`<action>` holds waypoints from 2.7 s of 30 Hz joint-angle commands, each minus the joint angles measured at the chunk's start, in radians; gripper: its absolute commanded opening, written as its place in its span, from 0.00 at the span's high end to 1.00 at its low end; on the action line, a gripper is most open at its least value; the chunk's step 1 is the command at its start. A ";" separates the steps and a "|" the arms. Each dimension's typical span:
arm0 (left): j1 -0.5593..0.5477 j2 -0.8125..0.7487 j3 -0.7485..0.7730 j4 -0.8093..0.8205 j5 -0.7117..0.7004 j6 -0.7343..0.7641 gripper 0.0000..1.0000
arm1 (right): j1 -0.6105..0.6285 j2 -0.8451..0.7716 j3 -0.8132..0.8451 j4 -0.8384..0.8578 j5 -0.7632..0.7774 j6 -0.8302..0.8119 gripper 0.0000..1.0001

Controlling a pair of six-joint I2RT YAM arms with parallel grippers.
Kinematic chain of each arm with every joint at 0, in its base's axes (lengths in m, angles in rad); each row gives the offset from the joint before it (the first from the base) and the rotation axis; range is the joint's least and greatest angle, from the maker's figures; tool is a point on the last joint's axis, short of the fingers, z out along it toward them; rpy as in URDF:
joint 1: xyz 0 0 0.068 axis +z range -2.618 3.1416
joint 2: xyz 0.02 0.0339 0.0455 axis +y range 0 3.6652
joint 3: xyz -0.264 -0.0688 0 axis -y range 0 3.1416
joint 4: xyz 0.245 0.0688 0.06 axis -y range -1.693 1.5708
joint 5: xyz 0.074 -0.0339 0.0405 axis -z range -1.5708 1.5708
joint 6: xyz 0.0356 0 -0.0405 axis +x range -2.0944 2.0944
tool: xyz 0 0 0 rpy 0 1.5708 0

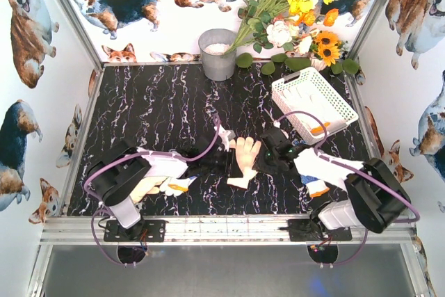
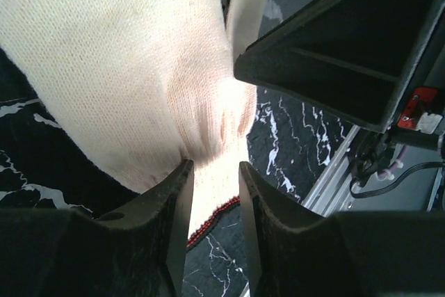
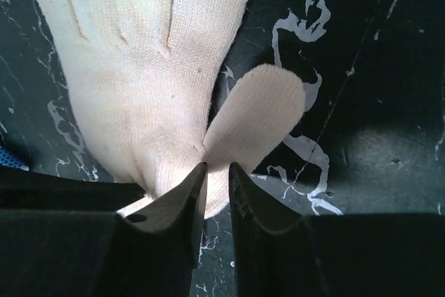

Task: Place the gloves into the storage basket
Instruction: Adjust the glove at the center of the board, then pick up the glove from the center of the board.

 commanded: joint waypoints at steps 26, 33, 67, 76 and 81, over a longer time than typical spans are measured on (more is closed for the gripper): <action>-0.030 -0.112 -0.042 -0.225 -0.043 0.087 0.75 | -0.005 0.075 -0.003 -0.003 -0.048 -0.046 0.83; -0.048 -0.121 -0.036 -0.218 -0.031 0.093 0.73 | -0.005 0.038 -0.004 -0.013 -0.032 -0.068 0.83; 0.594 -0.487 0.307 -1.206 -0.721 -0.069 0.00 | -0.137 -0.600 0.140 -0.427 0.102 -0.432 0.14; 0.643 -0.518 0.125 -1.194 -0.655 -0.262 0.12 | -0.147 -0.613 0.090 -0.401 0.047 -0.359 0.14; 0.642 -0.554 0.035 -1.232 -0.660 -0.363 0.13 | -0.149 -0.613 0.068 -0.387 0.054 -0.339 0.15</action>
